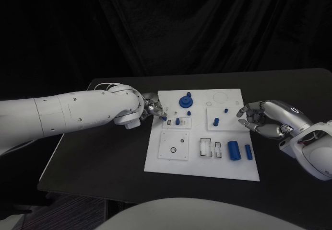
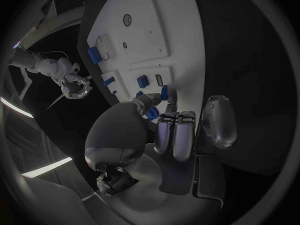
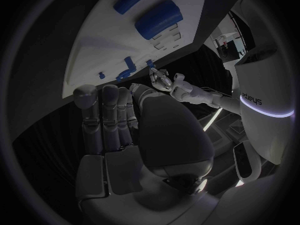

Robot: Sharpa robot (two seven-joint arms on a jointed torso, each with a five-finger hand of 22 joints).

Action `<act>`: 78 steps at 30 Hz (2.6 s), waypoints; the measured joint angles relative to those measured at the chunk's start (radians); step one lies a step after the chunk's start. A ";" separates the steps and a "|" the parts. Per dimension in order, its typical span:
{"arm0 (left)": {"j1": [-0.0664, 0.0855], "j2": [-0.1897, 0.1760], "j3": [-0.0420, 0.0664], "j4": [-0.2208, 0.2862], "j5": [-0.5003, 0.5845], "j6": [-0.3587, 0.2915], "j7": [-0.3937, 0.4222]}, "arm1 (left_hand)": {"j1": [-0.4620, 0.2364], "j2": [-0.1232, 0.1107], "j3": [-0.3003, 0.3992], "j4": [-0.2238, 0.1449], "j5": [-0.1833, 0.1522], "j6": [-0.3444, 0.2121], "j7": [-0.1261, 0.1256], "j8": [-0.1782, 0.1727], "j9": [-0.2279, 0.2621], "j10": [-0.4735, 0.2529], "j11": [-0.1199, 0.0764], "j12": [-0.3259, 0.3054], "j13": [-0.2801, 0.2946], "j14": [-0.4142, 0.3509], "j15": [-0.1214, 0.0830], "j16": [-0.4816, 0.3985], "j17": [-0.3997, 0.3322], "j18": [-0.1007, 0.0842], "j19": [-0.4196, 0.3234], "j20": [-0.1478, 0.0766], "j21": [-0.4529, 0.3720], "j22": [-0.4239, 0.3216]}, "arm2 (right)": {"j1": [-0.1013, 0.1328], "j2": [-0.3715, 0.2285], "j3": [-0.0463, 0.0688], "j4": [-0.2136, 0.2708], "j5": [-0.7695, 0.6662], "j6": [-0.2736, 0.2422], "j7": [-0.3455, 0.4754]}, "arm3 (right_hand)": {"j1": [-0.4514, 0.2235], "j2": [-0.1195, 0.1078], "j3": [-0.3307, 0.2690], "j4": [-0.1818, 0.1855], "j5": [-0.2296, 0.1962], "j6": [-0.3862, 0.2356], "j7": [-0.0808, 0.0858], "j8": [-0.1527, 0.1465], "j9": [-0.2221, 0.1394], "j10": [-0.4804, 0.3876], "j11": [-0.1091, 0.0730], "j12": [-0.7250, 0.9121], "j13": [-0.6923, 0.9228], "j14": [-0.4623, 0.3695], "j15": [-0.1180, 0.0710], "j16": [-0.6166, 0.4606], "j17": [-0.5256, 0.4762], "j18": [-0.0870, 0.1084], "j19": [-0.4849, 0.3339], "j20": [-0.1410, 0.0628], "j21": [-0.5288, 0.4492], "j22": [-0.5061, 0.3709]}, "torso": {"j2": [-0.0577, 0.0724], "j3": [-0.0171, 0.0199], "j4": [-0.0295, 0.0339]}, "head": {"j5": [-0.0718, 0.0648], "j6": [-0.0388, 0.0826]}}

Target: Assemble the parts on the task board

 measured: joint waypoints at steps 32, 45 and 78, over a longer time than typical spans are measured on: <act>-0.033 -0.001 0.004 0.008 0.000 -0.029 0.033 | -0.006 -0.004 0.025 -0.019 0.005 -0.005 0.000 0.000 0.002 0.000 0.000 0.000 0.000 0.000 0.000 0.000 0.000 0.000 0.000 0.000 -0.004 0.000 | 0.000 -0.003 0.000 -0.001 0.011 0.000 0.000 | 0.000 0.000 0.000 0.000 0.000 0.000 0.000 -0.005 -0.001 0.000 0.000 0.000 0.000 0.000 0.000 0.000 0.000 0.000 0.000 0.000 -0.004 0.001 | -0.001 -0.0006 -0.0012 | -0.001 0.000; -0.037 -0.002 0.003 0.016 0.001 -0.027 0.038 | -0.005 -0.003 0.025 -0.019 0.009 -0.004 0.000 0.002 0.003 0.000 0.000 0.000 0.000 0.000 0.000 0.000 0.000 0.000 0.000 0.000 -0.008 0.000 | 0.000 -0.003 0.000 -0.002 0.011 0.000 -0.001 | 0.000 0.000 0.000 0.000 0.000 0.000 0.000 -0.005 -0.001 0.000 0.000 0.000 0.000 0.000 0.000 0.000 0.000 0.000 0.000 0.000 -0.004 0.001 | 0.000 -0.0012 -0.0003 | 0.002 0.000; -0.042 -0.003 0.005 0.001 0.000 -0.003 0.056 | -0.202 0.034 -0.284 0.245 -0.362 -0.014 0.014 -0.058 -0.045 0.001 0.009 0.000 0.000 -0.004 0.004 0.000 0.000 0.000 -0.018 0.011 -0.030 0.000 | -0.001 0.000 0.000 -0.006 0.023 0.009 -0.008 | 0.000 0.000 0.000 0.000 0.000 0.007 0.000 -0.009 -0.003 0.000 0.000 0.000 -0.001 0.000 0.000 0.000 0.000 0.000 0.000 0.000 -0.008 0.000 | 0.000 0.0000 -0.0011 | 0.004 0.000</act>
